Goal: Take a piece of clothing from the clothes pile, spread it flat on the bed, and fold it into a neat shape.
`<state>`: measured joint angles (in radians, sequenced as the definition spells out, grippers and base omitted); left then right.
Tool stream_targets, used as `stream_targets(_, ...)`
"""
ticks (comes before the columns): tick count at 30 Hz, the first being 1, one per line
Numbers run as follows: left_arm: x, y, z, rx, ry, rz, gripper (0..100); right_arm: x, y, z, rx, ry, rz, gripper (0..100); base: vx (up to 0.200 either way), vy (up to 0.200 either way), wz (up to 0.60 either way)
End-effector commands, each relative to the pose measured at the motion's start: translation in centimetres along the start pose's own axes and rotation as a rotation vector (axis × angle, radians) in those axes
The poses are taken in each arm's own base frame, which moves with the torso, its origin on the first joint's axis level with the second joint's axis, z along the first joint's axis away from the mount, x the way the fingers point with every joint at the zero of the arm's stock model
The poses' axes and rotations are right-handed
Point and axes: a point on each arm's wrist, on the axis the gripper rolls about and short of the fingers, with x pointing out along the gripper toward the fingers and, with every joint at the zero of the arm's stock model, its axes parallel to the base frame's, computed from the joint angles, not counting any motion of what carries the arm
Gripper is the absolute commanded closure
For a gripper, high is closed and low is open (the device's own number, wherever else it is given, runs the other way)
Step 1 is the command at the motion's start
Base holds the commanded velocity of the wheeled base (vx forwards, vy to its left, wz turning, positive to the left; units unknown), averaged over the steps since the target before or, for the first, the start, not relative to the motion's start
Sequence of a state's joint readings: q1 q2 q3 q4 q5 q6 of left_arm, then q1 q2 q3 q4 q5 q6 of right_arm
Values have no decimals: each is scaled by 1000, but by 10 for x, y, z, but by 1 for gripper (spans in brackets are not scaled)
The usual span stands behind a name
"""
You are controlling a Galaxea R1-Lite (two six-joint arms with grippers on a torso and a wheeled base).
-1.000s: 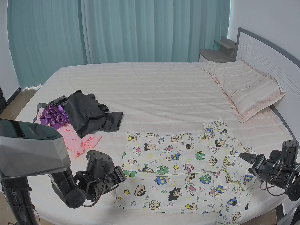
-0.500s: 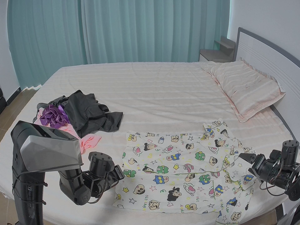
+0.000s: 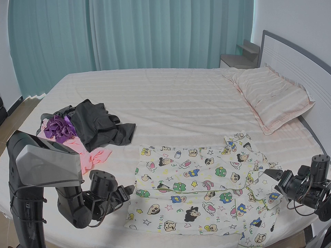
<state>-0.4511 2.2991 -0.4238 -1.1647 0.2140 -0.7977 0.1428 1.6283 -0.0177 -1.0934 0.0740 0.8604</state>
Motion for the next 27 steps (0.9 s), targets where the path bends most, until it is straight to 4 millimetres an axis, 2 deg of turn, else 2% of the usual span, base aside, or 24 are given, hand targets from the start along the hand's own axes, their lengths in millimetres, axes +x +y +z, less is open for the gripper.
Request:
stream_targets(1, -43, 0, 10, -67, -27, -57, 0, -1, -5, -3, -1, 4, -33, 0, 0, 0, 0)
stream_targets(5, -67, -2, -2, -118, 45, -107, 0, -3, -7, -4, -27, 7, -65, 0, 0, 0, 0)
stream_targets(7, -72, -2, -10, -107, 84, -116, 0, -4, -9, -5, -47, 21, -82, 0, 0, 0, 0)
stream_targets(14, -80, -8, -29, -148, 156, -133, 0, -6, -10, -5, -55, 25, -93, 0, -200, 0, 0)
stream_targets(22, -83, -3, -33, -138, 175, -118, 0, -6, -14, -3, -71, 20, -118, 0, -200, 0, 0)
stream_targets(27, -84, -3, -37, -128, 188, -117, 0, -4, -16, -4, -70, 26, -134, 0, 0, 0, 0)
